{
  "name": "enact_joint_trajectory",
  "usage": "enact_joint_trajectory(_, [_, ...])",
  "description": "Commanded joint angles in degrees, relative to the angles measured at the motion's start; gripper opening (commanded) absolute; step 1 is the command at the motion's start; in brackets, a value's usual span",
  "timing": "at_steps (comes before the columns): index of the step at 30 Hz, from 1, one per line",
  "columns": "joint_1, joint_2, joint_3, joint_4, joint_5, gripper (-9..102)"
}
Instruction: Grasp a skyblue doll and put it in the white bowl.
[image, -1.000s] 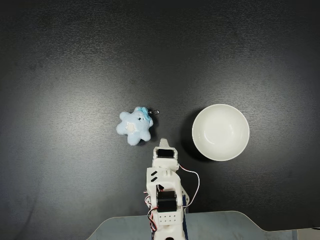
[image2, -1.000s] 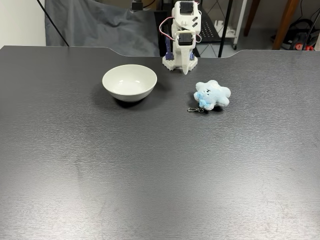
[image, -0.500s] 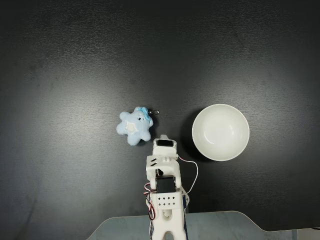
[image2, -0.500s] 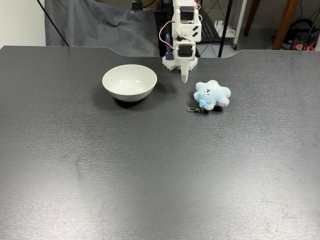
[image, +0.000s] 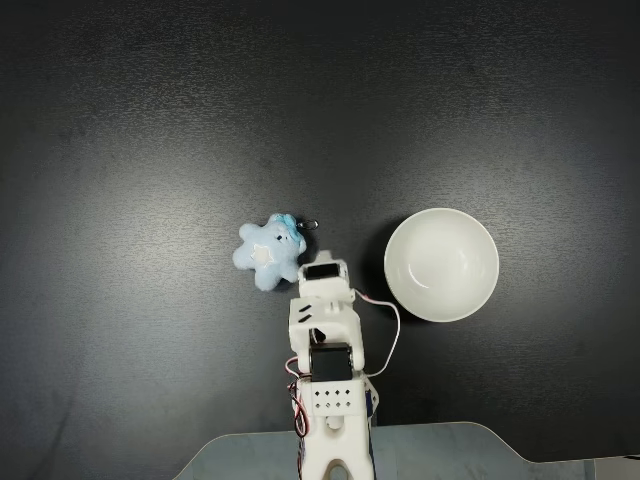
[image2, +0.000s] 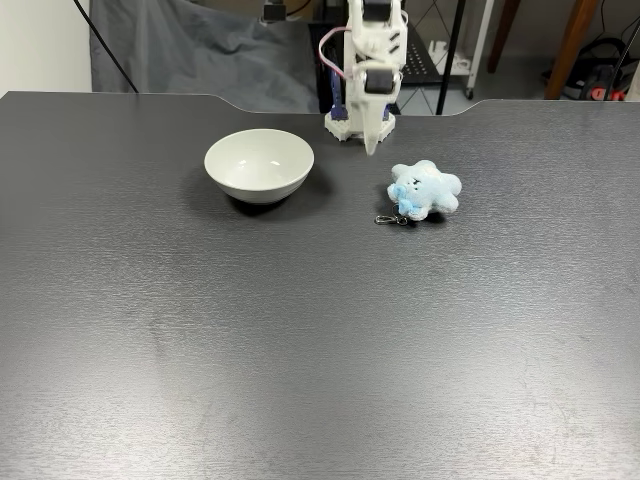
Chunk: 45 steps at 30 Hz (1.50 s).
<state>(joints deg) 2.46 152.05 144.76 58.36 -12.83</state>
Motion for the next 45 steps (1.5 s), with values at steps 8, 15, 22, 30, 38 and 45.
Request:
enact_joint_trajectory(8, [-2.9,-10.3,-54.8,38.4,-6.2,-1])
enact_joint_trajectory(15, [-11.6,-27.0,-62.2,42.7,-6.4,-1])
enact_joint_trajectory(22, [-19.2,-38.1,-61.4,42.7,-6.4,-1])
enact_joint_trajectory(30, [-22.1,-49.6,-61.4,42.7,-11.4,-1])
enact_joint_trajectory(38, [-21.6,-50.4,-61.3,42.6,-11.9,-1])
enact_joint_trajectory(45, [-22.1,-51.0,-61.3,42.6,-15.2,-1])
